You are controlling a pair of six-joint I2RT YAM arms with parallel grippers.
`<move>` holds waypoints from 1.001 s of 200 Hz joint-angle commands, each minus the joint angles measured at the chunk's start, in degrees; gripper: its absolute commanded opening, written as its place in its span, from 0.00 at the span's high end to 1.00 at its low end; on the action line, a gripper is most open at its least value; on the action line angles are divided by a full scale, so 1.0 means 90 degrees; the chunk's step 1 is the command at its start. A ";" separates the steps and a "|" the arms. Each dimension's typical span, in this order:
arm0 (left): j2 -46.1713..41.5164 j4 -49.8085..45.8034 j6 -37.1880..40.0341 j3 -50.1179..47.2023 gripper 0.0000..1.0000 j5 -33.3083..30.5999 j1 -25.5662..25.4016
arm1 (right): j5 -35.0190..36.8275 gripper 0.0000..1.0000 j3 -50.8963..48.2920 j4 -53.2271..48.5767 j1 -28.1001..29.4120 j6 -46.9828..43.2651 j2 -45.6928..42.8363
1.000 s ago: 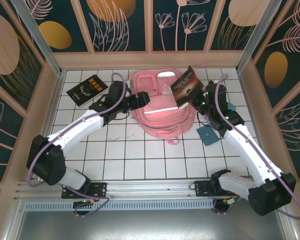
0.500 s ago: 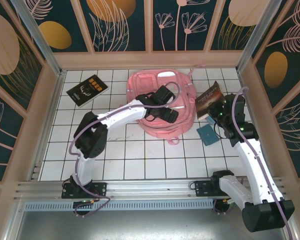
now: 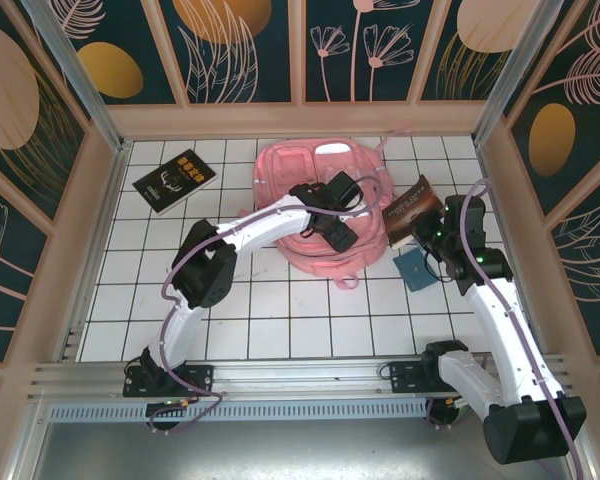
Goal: Pack the student bag
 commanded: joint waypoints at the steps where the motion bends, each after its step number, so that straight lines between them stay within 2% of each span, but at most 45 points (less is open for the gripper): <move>1: 0.0179 -0.0506 0.0609 0.0264 0.14 0.0214 -0.0040 | -0.0116 0.94 -0.0022 0.0439 -0.0059 0.0099 -0.0160; 15: 0.0187 -0.0467 0.0692 0.0268 0.14 0.0260 -0.0049 | -0.0116 0.94 -0.0038 0.0450 -0.0061 0.0121 -0.0162; 37: 0.0309 -0.0457 0.0768 0.0330 0.15 -0.0125 -0.0049 | -0.0126 0.94 -0.0053 0.0461 -0.0065 0.0151 -0.0159; 69: 0.0580 -0.0637 0.0713 0.0766 0.23 -0.0721 -0.0050 | -0.0096 0.94 -0.0041 0.0412 -0.0065 0.0190 -0.0160; 98: 0.0550 -0.0511 0.0840 0.0820 0.23 -0.1093 -0.0050 | -0.0069 0.94 -0.0001 0.0356 -0.0073 0.0201 -0.0203; 132: 0.0516 -0.0689 0.1221 0.0801 0.12 -0.0887 -0.0067 | 0.0038 0.94 0.0093 0.0242 -0.0065 0.0209 -0.0329; 153: 0.0521 -0.0689 0.1370 0.0757 0.12 -0.1044 -0.0066 | 0.0079 0.94 0.0143 0.0183 -0.0072 0.0195 -0.0372; 177: 0.0614 -0.0625 0.1379 0.0833 0.22 -0.1400 -0.0065 | 0.0079 0.94 0.0174 0.0133 -0.0072 0.0194 -0.0393; 200: 0.0578 -0.0553 0.1201 0.0950 0.42 -0.1470 -0.0064 | 0.0107 0.94 0.0198 0.0077 -0.0070 0.0193 -0.0442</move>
